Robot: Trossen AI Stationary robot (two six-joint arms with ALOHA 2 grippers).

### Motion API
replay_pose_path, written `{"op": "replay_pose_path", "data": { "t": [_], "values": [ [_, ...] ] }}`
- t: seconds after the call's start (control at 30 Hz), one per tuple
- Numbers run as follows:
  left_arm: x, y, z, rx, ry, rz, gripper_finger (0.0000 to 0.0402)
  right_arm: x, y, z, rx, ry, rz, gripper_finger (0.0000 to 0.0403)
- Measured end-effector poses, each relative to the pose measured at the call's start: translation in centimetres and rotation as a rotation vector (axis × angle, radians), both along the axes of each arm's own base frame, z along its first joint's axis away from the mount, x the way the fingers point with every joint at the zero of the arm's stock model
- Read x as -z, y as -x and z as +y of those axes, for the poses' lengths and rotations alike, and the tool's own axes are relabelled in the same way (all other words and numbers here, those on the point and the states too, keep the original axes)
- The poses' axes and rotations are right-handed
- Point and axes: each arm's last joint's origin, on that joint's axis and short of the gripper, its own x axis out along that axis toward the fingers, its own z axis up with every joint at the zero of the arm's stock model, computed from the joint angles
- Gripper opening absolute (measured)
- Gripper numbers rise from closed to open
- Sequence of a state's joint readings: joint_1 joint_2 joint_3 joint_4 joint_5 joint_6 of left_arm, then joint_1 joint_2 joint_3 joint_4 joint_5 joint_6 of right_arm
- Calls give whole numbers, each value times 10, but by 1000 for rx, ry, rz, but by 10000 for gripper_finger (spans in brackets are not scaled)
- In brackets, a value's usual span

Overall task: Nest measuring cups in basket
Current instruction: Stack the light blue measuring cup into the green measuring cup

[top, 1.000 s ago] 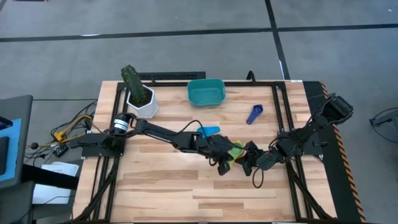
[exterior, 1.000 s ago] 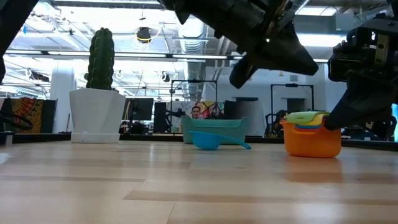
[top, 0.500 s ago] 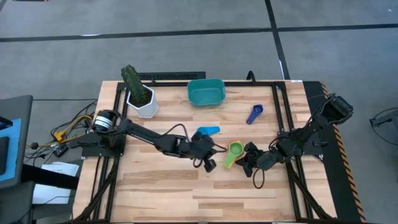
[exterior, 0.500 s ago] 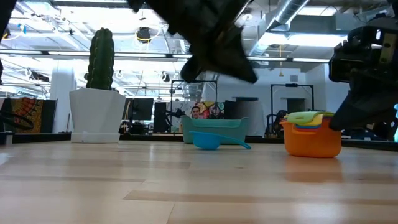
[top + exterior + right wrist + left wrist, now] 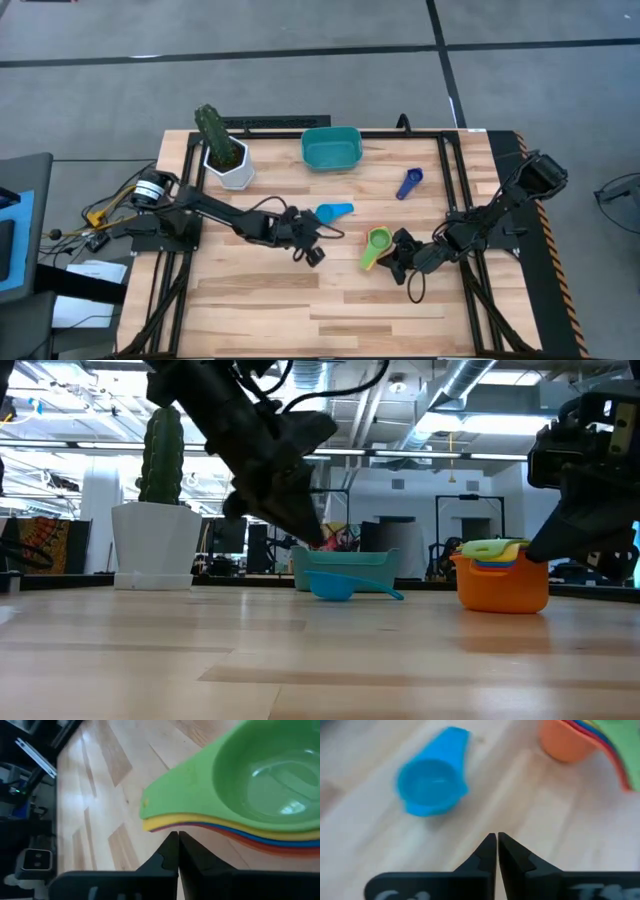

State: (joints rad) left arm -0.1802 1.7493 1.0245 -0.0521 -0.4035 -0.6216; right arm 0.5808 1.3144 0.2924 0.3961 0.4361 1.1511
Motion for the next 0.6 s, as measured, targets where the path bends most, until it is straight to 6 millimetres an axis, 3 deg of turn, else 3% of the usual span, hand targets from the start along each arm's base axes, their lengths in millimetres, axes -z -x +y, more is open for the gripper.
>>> {"op": "replay_pose_path", "data": {
  "t": [0.13, 0.33, 0.6],
  "values": [
    [-6, 5, 20, -86, -4, 31, 32, -1, 0, 0, 10, 2, -12, 39],
    [-6, 1, 54, -142, -28, 28, 105, -1, 0, 0, 9, 2, -12, 47],
    [11, -11, 89, -117, 33, 2, 159, -1, 3, 6, -15, -2, -10, 47]
  ]
}}
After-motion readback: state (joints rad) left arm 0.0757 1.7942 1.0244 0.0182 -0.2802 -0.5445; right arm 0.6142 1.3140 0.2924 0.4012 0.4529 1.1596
